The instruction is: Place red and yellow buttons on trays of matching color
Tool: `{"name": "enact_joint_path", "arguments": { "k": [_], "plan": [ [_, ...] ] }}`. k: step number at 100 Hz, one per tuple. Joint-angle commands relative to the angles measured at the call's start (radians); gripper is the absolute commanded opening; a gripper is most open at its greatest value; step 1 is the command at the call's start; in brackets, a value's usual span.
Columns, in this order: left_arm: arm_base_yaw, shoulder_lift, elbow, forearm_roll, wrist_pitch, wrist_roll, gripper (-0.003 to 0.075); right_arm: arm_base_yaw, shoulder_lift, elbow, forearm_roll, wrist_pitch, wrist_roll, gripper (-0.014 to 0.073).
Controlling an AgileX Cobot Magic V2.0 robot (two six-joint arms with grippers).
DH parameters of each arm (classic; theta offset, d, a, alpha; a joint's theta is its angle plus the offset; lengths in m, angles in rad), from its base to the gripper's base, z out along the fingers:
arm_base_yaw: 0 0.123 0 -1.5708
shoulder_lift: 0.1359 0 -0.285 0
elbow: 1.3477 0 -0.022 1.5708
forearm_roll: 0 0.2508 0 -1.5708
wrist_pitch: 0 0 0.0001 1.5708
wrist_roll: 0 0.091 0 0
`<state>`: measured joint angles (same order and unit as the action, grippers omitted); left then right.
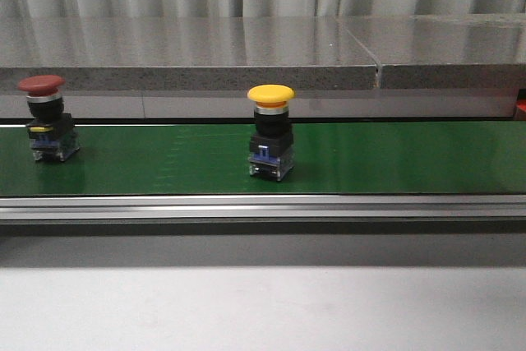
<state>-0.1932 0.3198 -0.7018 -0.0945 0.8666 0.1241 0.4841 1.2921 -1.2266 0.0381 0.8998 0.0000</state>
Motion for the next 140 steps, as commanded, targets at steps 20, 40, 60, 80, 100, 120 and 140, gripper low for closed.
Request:
{"name": "enact_joint_path", "arguments": {
  "k": [20,40,60,80,100,120,140],
  "plan": [
    [-0.006,0.011,-0.022,-0.018,-0.066,-0.003,-0.0021,0.000,0.179,-0.235,0.087,0.155,-0.109,0.0523],
    [-0.006,0.011,-0.022,-0.018,-0.066,-0.003,-0.0021,0.000,0.318,-0.356,0.131,0.273,-0.175,0.0523],
    [-0.006,0.011,-0.022,-0.018,-0.066,-0.003,-0.0021,0.000,0.411,-0.412,0.159,0.302,-0.198,0.0523],
    [-0.006,0.011,-0.022,-0.018,-0.066,-0.003,-0.0021,0.000,0.478,-0.416,0.156,0.277,-0.199,0.0523],
    [-0.006,0.011,-0.022,-0.018,-0.066,-0.003,-0.0021,-0.001,0.506,-0.416,0.156,0.245,-0.199,0.0491],
    [-0.006,0.011,-0.022,-0.018,-0.066,-0.003,-0.0021,-0.001,0.508,-0.416,0.156,0.251,-0.199,0.0232],
    [-0.006,0.011,-0.022,-0.018,-0.066,-0.003,-0.0021,-0.006,0.499,-0.419,0.157,0.256,-0.196,0.0151]
  ]
}}
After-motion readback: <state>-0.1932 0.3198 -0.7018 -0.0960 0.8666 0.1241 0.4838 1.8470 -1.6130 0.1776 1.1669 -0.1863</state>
